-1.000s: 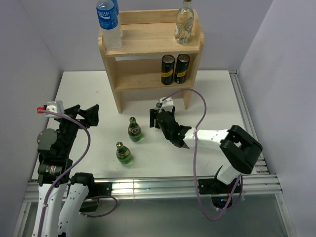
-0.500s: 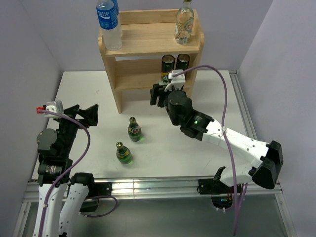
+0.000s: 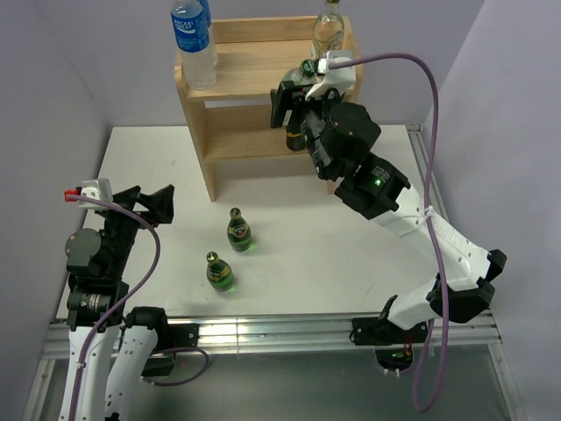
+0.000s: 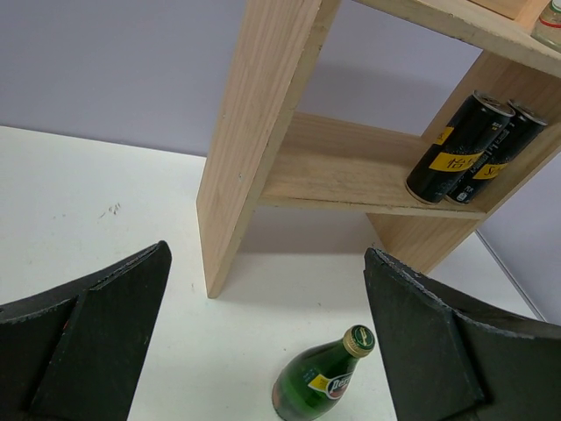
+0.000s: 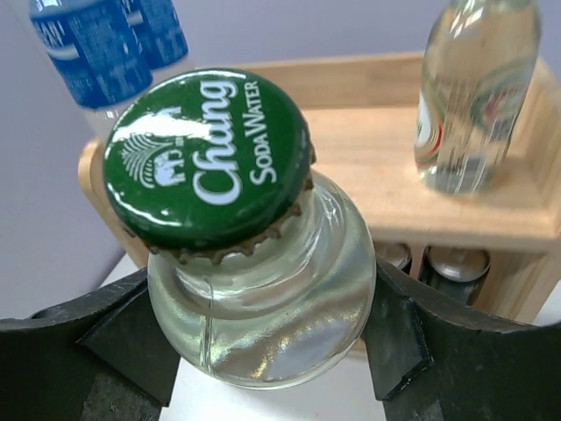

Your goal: Place and organize the beverage onto the shelf

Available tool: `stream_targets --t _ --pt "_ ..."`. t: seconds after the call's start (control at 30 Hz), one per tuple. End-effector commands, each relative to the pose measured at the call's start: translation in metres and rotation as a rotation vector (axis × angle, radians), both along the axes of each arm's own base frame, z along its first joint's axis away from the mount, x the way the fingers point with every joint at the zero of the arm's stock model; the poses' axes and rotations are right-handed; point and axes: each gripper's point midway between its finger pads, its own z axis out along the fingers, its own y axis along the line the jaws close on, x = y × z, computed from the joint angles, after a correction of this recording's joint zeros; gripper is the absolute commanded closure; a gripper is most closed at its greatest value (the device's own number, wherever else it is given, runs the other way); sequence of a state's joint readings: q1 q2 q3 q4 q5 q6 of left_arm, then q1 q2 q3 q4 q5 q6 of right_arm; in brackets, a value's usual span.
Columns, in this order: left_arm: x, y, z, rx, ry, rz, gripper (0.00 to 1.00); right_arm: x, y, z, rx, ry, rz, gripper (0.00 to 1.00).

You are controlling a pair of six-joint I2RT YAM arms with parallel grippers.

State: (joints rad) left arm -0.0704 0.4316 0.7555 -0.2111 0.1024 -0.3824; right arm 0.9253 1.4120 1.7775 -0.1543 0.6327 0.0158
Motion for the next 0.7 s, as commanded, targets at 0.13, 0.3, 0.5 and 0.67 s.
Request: stream_targets --t 0.13,0.3,0.5,0.67 --pt "-0.001 -0.002 0.007 0.006 -0.029 -0.017 0.01 0.003 -0.008 0.069 0.027 -0.136 -0.038 1.00" --pt "-0.002 -0.003 0.008 0.005 -0.032 -0.020 0.01 0.023 -0.005 0.077 0.016 -0.146 -0.070 1.00" --pt "-0.003 -0.003 0.008 0.005 -0.035 -0.021 0.01 0.049 -0.011 0.080 0.015 -0.148 -0.112 1.00" --pt "-0.002 -0.004 0.007 0.009 -0.033 -0.029 0.01 0.063 -0.020 0.082 0.027 -0.151 -0.136 1.00"
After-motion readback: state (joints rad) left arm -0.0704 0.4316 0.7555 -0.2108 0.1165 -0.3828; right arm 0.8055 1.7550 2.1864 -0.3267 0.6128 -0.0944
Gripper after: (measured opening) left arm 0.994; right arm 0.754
